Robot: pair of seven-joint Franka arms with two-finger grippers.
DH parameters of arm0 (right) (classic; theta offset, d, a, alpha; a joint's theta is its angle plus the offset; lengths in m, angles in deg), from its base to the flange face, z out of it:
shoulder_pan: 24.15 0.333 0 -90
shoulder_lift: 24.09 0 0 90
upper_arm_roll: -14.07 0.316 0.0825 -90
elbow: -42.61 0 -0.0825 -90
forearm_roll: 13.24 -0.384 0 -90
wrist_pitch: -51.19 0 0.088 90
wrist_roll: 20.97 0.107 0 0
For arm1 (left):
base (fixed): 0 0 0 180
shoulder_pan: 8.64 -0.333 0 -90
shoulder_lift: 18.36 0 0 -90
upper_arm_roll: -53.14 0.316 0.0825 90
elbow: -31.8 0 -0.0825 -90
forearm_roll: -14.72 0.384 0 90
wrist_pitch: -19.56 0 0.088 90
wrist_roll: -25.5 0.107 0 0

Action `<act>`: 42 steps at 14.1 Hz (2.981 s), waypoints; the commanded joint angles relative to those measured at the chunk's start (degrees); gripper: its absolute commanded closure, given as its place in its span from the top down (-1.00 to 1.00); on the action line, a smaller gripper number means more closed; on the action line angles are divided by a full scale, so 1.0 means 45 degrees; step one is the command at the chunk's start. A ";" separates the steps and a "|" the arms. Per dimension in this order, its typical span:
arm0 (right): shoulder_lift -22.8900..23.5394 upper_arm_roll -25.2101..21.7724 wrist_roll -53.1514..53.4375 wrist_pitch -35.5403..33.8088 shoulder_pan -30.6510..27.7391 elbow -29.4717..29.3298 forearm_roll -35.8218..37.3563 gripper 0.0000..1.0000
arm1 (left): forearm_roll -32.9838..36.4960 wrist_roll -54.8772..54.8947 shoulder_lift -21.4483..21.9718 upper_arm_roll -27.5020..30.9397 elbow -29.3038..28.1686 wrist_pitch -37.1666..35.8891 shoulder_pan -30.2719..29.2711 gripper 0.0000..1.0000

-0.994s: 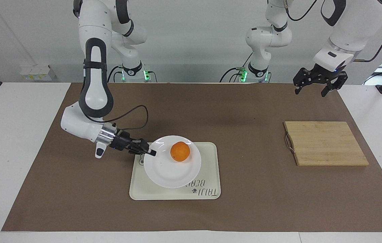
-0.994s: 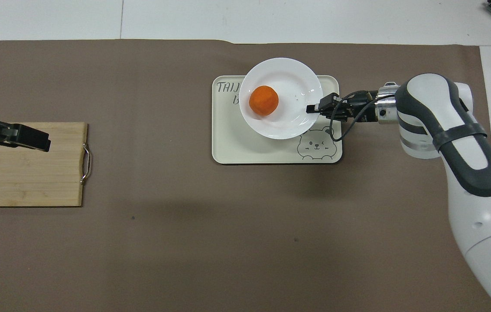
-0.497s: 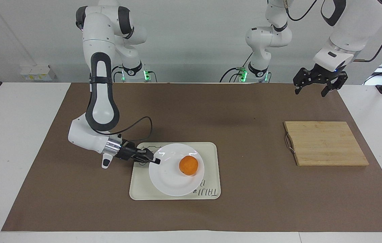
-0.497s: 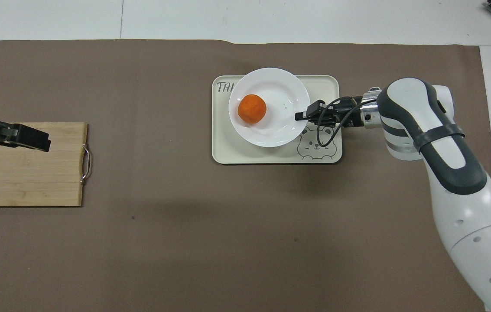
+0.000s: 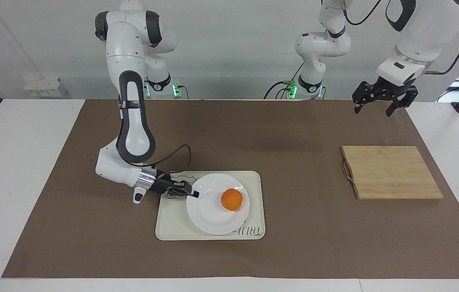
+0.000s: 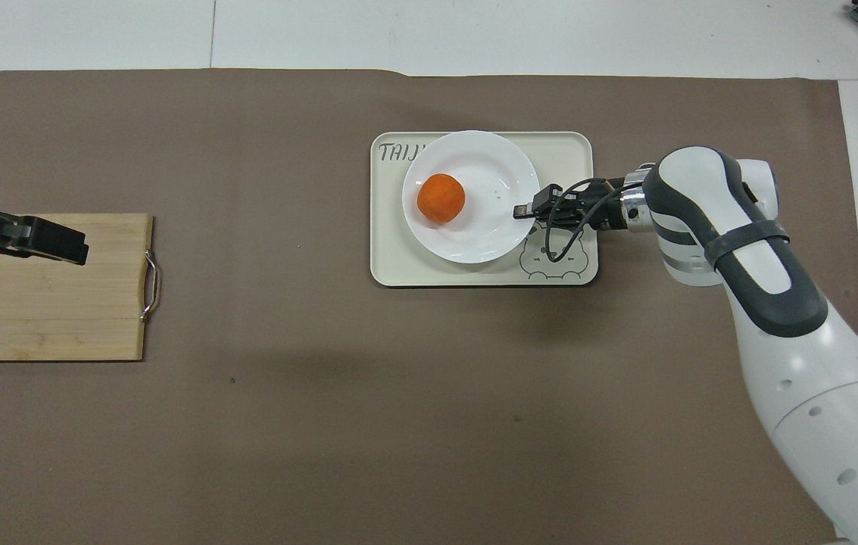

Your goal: Place orange and plate with both arms

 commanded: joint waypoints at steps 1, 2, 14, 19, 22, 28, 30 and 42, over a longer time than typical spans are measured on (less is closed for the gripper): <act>-0.0162 0.0062 -0.0042 0.0341 -0.0024 0.0253 0.0194 -0.63 | 0.0216 -0.0099 0.0087 -0.0049 0.0032 0.0087 -0.0066 1.00; -0.0162 0.0062 -0.0004 0.0341 -0.0005 0.0234 0.0194 -0.36 | 0.0216 -0.0099 0.0087 -0.0049 0.0032 0.0087 -0.0066 1.00; -0.1137 -0.0191 0.0718 0.1103 -0.0181 -0.0314 0.6205 1.00 | 0.0216 -0.0099 0.0087 -0.0049 0.0032 0.0087 -0.0066 1.00; -0.2658 -0.0524 0.2139 0.0851 -0.0142 -0.0294 1.0396 1.00 | 0.0216 -0.0099 0.0087 -0.0049 0.0032 0.0087 -0.0066 1.00; -0.3655 -0.0484 0.4110 -0.0182 -0.0083 -0.0274 1.2553 1.00 | 0.0216 -0.0099 0.0087 -0.0049 0.0032 0.0087 -0.0066 1.00; -0.5687 -0.0484 0.7124 -0.3891 -0.0024 -0.0294 1.4569 1.00 | 0.0216 -0.0099 0.0087 -0.0049 0.0032 0.0087 -0.0066 1.00; -0.6467 -0.0485 0.7145 -0.4829 -0.0316 -0.0139 1.4588 1.00 | 0.0216 -0.0118 0.0087 -0.0049 0.0032 0.0087 -0.0066 1.00; -0.8716 -0.0504 0.5973 -0.5694 -0.2114 0.1057 1.4588 1.00 | 0.0216 -0.0118 0.0087 -0.0049 0.0032 0.0087 -0.0066 1.00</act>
